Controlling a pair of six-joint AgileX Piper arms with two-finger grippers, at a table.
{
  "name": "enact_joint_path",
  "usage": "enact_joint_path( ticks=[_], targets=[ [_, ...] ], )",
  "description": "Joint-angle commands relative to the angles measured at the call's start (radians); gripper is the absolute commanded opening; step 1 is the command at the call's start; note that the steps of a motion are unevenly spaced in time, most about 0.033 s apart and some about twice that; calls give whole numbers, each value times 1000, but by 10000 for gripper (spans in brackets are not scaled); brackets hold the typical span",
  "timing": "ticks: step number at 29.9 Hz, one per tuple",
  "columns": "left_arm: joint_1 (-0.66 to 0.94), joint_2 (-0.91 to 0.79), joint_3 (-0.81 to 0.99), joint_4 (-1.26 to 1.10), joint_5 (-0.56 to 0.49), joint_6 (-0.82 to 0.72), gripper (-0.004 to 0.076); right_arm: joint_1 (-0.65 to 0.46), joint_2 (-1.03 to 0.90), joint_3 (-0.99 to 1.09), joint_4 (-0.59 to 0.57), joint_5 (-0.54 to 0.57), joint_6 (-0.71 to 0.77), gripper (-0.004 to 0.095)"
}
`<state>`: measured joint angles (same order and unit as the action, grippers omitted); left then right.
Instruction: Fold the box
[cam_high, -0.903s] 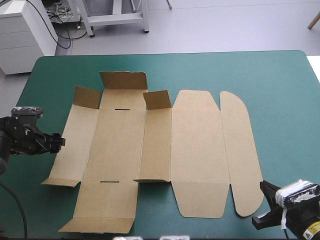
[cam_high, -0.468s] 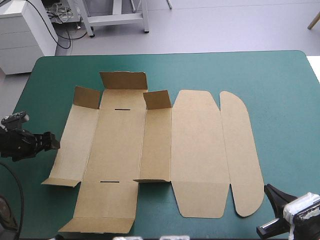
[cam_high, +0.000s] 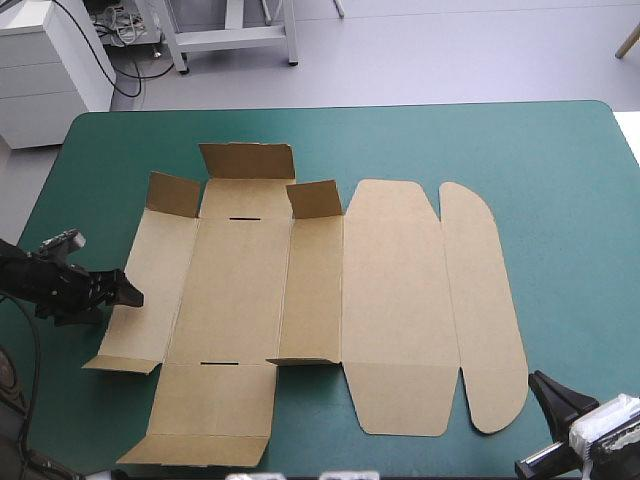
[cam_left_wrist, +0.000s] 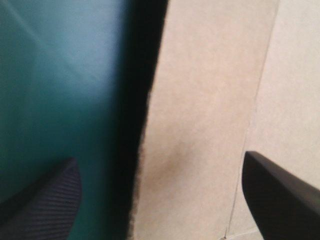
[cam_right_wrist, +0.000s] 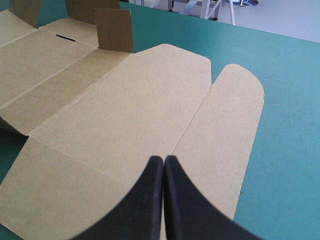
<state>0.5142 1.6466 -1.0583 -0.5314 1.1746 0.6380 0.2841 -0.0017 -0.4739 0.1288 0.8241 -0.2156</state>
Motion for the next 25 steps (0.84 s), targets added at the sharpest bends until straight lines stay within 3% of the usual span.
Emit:
enact_joint_path(
  ticks=[1, 3, 10, 11, 25],
  targets=[
    [-41, -22, -29, -33, 36, 26, 598, -7, 15, -19, 9, -70, -9, -20],
    [-47, -22, -29, -20, 23, 27, 514, -7, 15, -19, 9, -70, -9, -20],
    [-44, -22, -29, -12, 38, 66, 27, -7, 15, -19, 9, -70, -9, -20],
    [-44, -22, -29, -16, 47, 72, -5, -7, 15, -19, 9, -70, -9, -20],
    [-44, -22, -29, -12, 46, 74, -6, -7, 15, -19, 9, -70, -9, -20]
  ],
)
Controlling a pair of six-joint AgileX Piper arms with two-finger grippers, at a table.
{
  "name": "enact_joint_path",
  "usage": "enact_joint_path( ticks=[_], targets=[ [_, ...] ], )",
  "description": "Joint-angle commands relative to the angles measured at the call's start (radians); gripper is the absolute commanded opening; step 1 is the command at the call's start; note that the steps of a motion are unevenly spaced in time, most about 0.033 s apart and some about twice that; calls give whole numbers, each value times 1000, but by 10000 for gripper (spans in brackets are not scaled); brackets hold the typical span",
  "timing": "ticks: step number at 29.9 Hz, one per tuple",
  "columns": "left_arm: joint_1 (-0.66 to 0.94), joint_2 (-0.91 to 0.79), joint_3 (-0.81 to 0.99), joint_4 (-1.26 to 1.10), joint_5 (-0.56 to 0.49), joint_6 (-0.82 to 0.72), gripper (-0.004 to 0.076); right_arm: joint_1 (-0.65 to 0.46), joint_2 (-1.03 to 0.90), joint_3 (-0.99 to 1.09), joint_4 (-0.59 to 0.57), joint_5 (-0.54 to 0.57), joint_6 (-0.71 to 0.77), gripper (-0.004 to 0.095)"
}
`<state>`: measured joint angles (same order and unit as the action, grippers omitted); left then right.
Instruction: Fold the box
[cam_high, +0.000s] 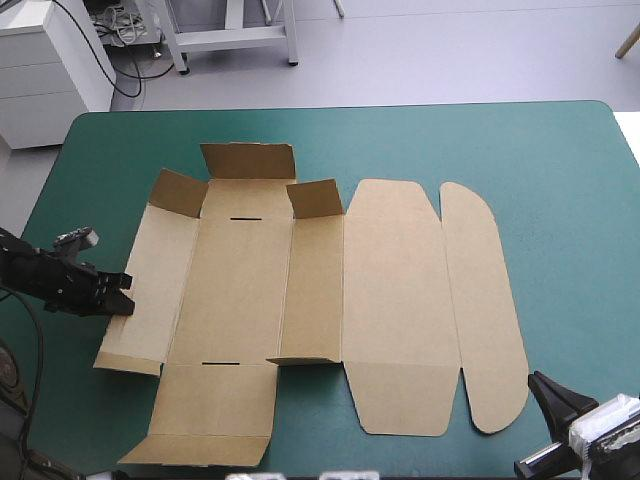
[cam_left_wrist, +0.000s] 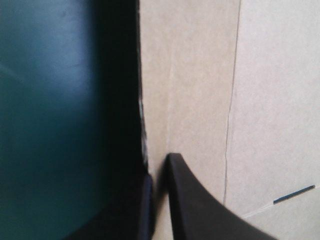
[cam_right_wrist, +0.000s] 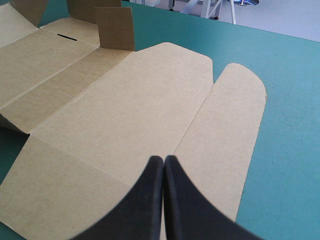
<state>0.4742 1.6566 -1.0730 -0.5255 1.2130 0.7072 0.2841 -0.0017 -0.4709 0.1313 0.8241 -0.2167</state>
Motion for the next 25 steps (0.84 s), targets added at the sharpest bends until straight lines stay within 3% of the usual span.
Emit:
enact_joint_path(
  ticks=[1, 15, 25],
  targets=[
    [-4, -32, -14, -17, 5, 5, -6, -7, 15, -22, 6, -70, -8, -20],
    [-26, -33, -27, -17, -4, -86, -8, -7, 15, -22, 6, -70, -8, -20],
    [-252, -33, -223, 271, 66, -259, -8, -7, 15, -22, 6, -70, -8, -20]
  ],
)
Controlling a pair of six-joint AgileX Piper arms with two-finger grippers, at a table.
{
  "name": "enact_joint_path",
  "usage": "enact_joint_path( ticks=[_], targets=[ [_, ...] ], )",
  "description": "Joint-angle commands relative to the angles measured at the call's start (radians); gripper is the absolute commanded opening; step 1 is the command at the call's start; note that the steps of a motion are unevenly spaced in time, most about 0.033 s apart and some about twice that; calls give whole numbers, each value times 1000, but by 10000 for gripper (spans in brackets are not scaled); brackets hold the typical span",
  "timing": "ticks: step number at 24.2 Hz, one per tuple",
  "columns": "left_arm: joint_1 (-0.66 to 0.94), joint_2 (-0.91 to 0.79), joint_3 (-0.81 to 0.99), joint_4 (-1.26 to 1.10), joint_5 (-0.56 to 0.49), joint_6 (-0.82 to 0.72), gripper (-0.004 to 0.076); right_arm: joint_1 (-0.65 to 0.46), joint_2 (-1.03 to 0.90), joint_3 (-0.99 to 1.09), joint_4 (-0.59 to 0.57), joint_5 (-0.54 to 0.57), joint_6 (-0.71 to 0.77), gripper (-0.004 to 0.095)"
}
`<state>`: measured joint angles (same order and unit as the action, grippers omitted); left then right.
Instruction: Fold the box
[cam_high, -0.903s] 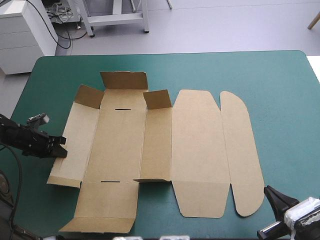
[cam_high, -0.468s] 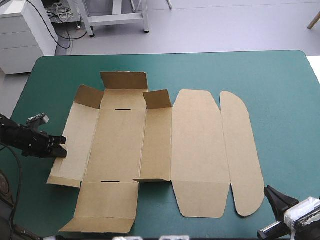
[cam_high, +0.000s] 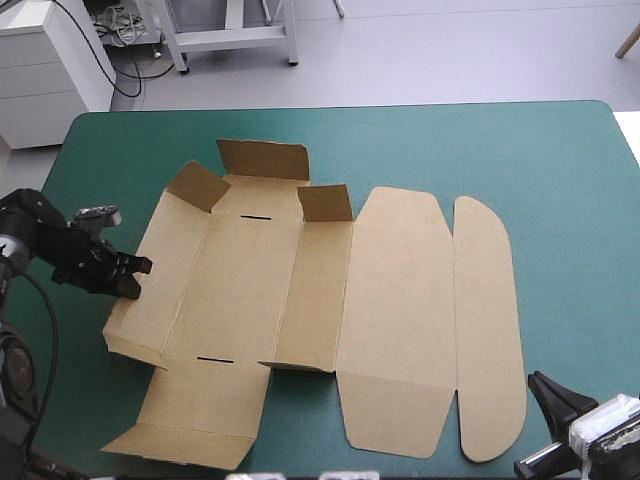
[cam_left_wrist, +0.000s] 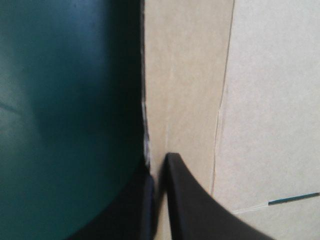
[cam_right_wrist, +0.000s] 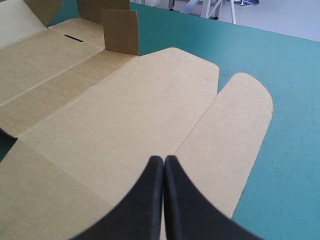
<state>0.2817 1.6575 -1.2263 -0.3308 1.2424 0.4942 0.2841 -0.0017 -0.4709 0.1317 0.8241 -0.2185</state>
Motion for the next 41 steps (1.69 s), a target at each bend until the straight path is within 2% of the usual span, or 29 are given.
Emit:
enact_joint_path(
  ticks=[1, 10, 21, 23, 25, 26, 28, 34, 41],
  targets=[
    [-87, -34, -84, 100, 36, -60, -8, -7, 15, -22, 6, -70, -6, -20],
    [-267, -34, -158, 246, 22, -97, -8, -7, 15, -20, 6, -76, -6, -20],
    [-274, -32, -158, 203, 32, -97, 3, -7, 15, -20, 6, -76, -6, -20],
    [-271, -32, -158, 193, 31, -97, 83, -7, 15, -20, 6, -76, -6, -20],
    [-271, -32, -158, 182, 31, -109, 239, -7, 15, -20, 6, -76, -6, -20],
    [-271, -32, -158, 147, 33, -104, 363, -7, 15, -20, 6, -76, -6, -20],
    [-271, -32, -158, 98, 26, -106, 433, -7, 15, -20, 6, -76, -6, -20],
    [-271, -32, -242, 249, 31, -106, 428, -7, 15, -20, 6, -76, -6, -20],
    [-271, -34, -444, 230, 32, -114, 421, -7, 15, -20, 6, -76, -6, -20]
  ],
)
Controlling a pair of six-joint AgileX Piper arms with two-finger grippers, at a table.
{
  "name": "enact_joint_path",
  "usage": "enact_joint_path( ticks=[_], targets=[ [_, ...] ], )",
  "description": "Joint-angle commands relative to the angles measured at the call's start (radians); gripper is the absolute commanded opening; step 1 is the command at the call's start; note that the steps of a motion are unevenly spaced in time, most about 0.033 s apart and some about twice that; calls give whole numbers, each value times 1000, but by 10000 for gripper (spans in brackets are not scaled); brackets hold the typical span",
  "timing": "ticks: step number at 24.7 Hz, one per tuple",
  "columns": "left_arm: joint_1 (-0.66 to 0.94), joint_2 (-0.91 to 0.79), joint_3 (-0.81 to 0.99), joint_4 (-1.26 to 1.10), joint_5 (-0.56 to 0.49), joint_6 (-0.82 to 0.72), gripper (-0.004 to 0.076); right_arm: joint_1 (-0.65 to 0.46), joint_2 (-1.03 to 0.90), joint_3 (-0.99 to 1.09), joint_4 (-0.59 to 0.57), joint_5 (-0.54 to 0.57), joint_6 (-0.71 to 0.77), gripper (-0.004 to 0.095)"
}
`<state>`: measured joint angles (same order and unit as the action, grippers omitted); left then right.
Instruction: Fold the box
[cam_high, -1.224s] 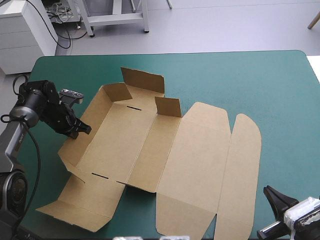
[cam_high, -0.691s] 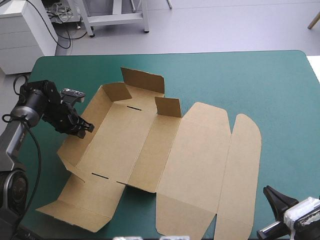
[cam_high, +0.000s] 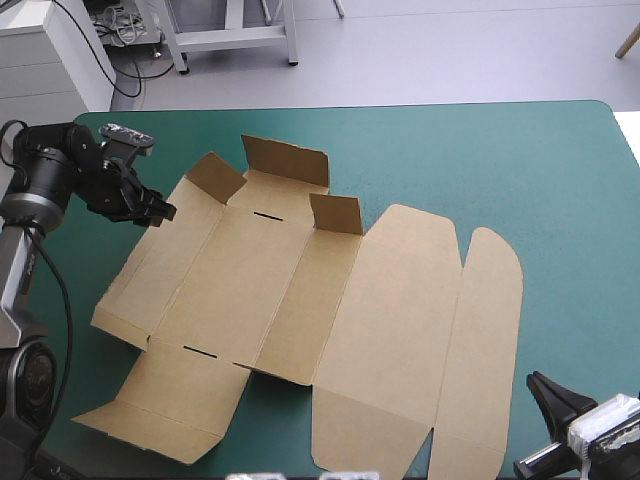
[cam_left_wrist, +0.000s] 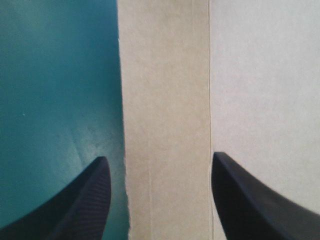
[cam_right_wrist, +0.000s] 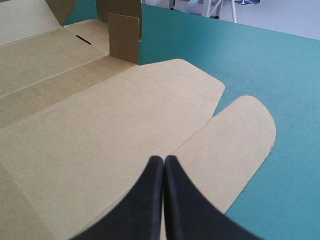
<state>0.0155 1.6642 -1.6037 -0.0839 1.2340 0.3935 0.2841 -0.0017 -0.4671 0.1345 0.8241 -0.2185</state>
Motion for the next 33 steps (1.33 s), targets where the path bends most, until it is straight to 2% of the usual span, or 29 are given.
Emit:
enact_joint_path(
  ticks=[1, 15, 17, 20, 21, 29, 33],
  targets=[
    [-5, -41, -79, -17, 41, -16, 421, -7, 15, -24, 3, -76, -6, -20],
    [-5, -41, -92, 4, 41, -13, 427, -7, 15, -24, 3, -78, -6, -21],
    [-5, -41, -92, 13, 41, -13, 463, -7, 15, -24, 3, -78, -6, -21],
    [-5, -41, -92, 76, 41, -62, 624, -7, 15, -22, 3, -78, -6, -21],
    [-5, -41, -92, 99, 41, -86, 643, -7, 15, -22, 3, -78, -6, -21],
    [7, -37, -92, 184, 41, -98, 648, -7, 15, -22, 5, -78, -9, -21],
    [88, -35, -80, 50, 41, -123, 648, -7, 15, -22, 5, -78, -9, -21]
  ],
)
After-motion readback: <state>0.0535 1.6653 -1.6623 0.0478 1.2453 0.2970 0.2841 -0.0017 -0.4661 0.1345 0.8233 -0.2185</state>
